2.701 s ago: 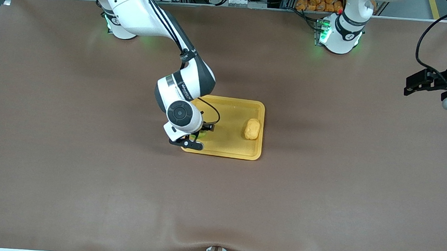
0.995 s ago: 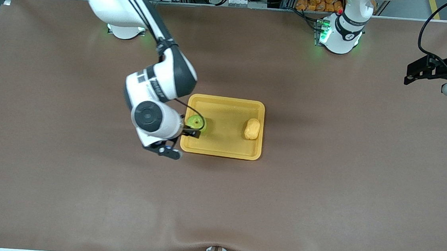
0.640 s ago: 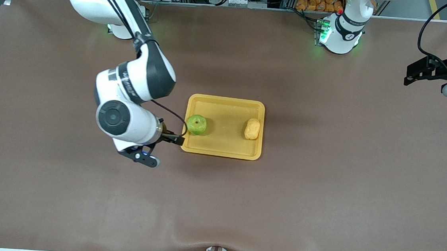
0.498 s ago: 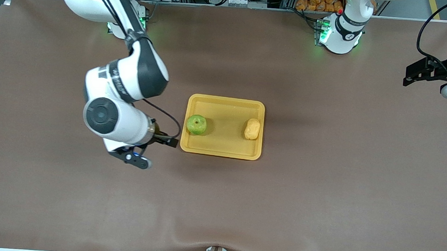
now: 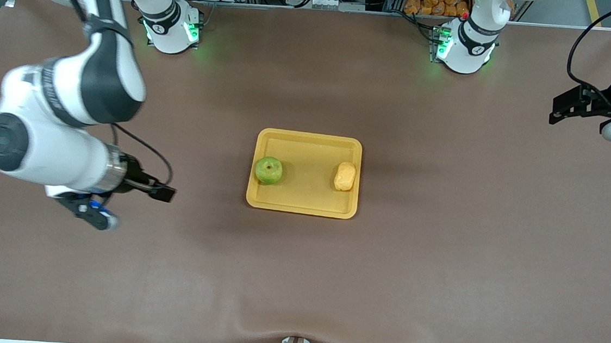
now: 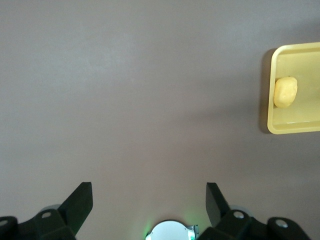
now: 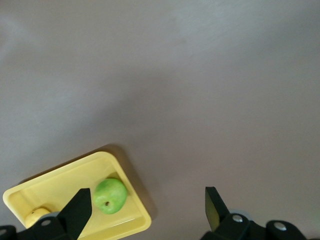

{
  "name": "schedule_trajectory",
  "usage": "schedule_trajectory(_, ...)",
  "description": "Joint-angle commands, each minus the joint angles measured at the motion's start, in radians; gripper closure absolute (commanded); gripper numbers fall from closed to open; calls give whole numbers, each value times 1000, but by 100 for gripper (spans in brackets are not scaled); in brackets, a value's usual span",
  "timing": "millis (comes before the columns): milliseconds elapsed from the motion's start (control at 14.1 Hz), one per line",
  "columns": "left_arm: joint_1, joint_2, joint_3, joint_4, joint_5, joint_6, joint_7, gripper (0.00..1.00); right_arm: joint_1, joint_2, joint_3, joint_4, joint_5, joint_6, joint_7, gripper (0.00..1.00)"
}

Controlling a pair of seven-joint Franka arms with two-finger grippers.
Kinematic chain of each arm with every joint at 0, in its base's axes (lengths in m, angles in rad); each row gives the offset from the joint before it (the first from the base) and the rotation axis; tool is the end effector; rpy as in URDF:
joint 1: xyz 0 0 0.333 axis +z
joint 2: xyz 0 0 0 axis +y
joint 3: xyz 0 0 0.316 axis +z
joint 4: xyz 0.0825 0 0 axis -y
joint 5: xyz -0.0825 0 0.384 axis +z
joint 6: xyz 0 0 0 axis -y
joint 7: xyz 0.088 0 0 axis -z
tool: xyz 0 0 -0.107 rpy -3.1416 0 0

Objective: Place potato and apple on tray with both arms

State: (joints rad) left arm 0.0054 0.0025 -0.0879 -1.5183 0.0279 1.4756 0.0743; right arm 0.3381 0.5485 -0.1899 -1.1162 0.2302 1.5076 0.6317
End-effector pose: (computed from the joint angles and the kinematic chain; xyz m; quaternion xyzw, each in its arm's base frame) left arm 0.5442 -0.0417 0.6396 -0.9967 0.0773 0.0225 0.0139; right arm 0.6765 0.1621 0.4915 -0.9682 0.2298 0.0938 0.0316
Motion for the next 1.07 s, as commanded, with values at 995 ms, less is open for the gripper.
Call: schedule_trajectory(995,10,13,-7,-14,20,37,-16,0,-268,-392,21,-161,-165,-240,-645,0)
